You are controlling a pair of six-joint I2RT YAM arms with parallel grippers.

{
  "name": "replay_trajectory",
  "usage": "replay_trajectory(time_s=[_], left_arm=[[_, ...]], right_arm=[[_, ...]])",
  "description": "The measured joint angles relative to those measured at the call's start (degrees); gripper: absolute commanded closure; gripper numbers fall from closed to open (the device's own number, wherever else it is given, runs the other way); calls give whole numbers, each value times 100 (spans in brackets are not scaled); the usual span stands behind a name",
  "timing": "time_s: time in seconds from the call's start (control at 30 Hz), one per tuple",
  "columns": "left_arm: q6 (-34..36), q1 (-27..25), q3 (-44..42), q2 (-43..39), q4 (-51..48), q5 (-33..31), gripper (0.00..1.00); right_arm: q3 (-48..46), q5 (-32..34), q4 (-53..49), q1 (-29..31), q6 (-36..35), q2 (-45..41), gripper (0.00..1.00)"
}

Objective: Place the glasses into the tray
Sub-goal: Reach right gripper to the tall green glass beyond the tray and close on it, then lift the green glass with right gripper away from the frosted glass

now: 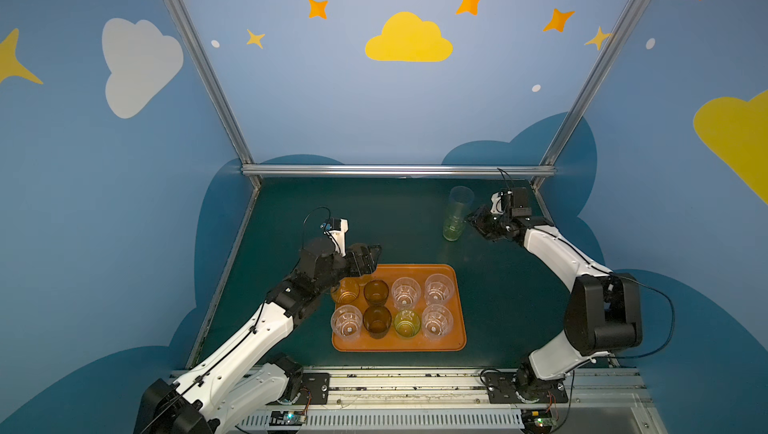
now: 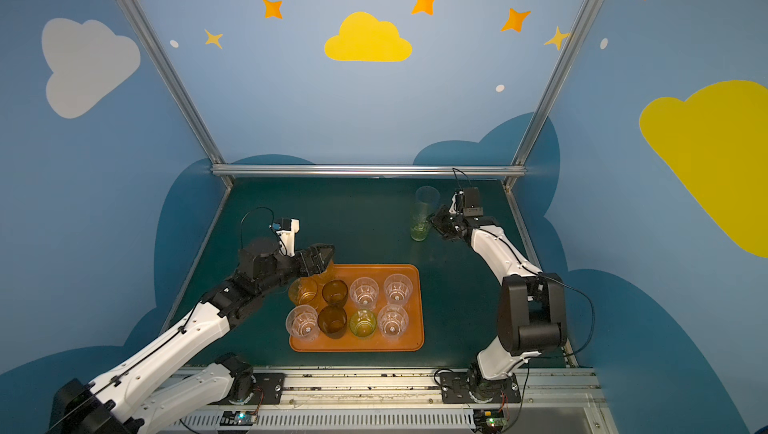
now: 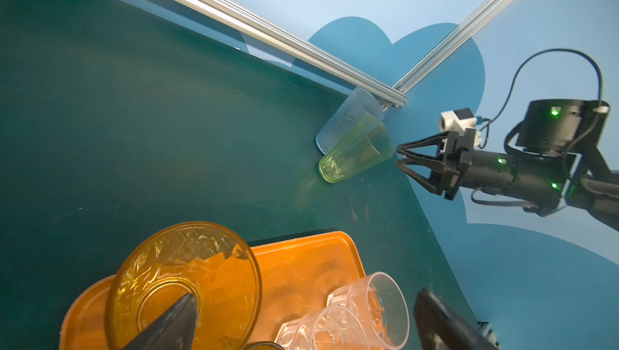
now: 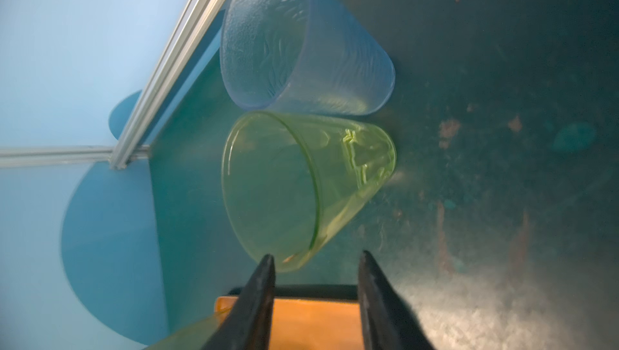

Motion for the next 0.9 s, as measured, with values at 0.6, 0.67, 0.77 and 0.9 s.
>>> replay_trajectory(time_s=[0.6,0.67,0.77,0.9], left_arm=[[-24,-9,-13,391,101,319,0],[-24,-9,-13,396,111,330,0],[-24,-9,-13,398,125,332,0],[-24,-9,-13,398,131,330,0]], right_arm=[[240,22,205,0,-4,516,78],[286,22,216,0,4,562,78],[308,24,229,0,31,605,82],[348,46,203,-4,24,636,85]])
